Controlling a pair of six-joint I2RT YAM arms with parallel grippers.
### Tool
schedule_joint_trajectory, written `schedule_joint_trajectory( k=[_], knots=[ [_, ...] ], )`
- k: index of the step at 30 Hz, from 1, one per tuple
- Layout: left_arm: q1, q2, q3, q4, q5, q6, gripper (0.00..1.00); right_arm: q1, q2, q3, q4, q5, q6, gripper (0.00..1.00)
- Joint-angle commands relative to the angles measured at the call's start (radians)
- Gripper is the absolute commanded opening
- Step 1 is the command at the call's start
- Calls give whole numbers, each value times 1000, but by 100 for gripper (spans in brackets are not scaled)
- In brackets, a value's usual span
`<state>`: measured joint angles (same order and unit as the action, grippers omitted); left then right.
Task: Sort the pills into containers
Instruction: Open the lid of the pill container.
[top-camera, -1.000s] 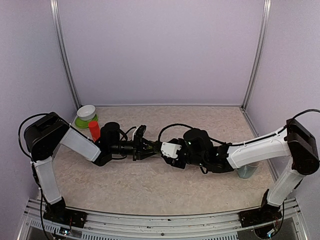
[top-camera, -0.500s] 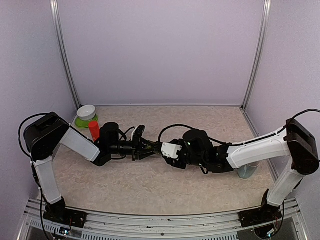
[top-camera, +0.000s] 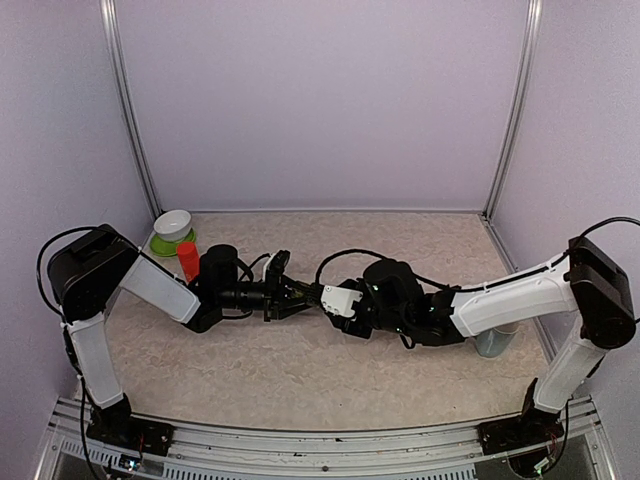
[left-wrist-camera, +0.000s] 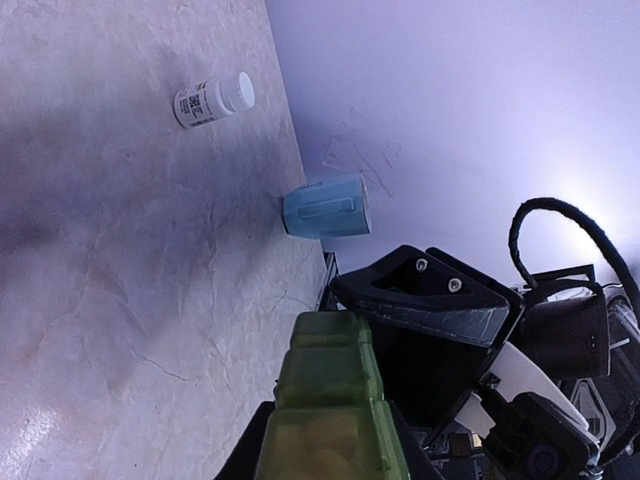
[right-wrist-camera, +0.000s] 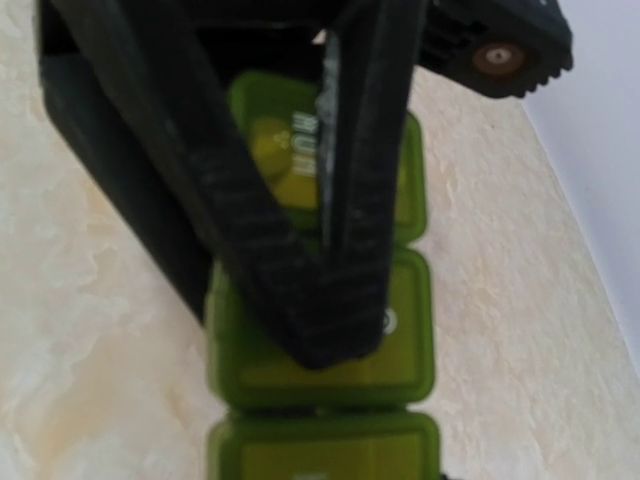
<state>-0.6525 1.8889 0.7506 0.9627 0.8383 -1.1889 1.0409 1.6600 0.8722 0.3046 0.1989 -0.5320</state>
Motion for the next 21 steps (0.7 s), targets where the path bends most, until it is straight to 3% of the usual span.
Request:
schedule_joint_trajectory(
  k=[1, 21],
  knots=[
    [-6, -21, -5, 51, 9, -5, 21, 8, 18, 33, 4, 3, 12, 47],
    [-6, -11, -5, 57, 9, -7, 21, 9, 25, 60, -17, -13, 23, 46]
  ],
)
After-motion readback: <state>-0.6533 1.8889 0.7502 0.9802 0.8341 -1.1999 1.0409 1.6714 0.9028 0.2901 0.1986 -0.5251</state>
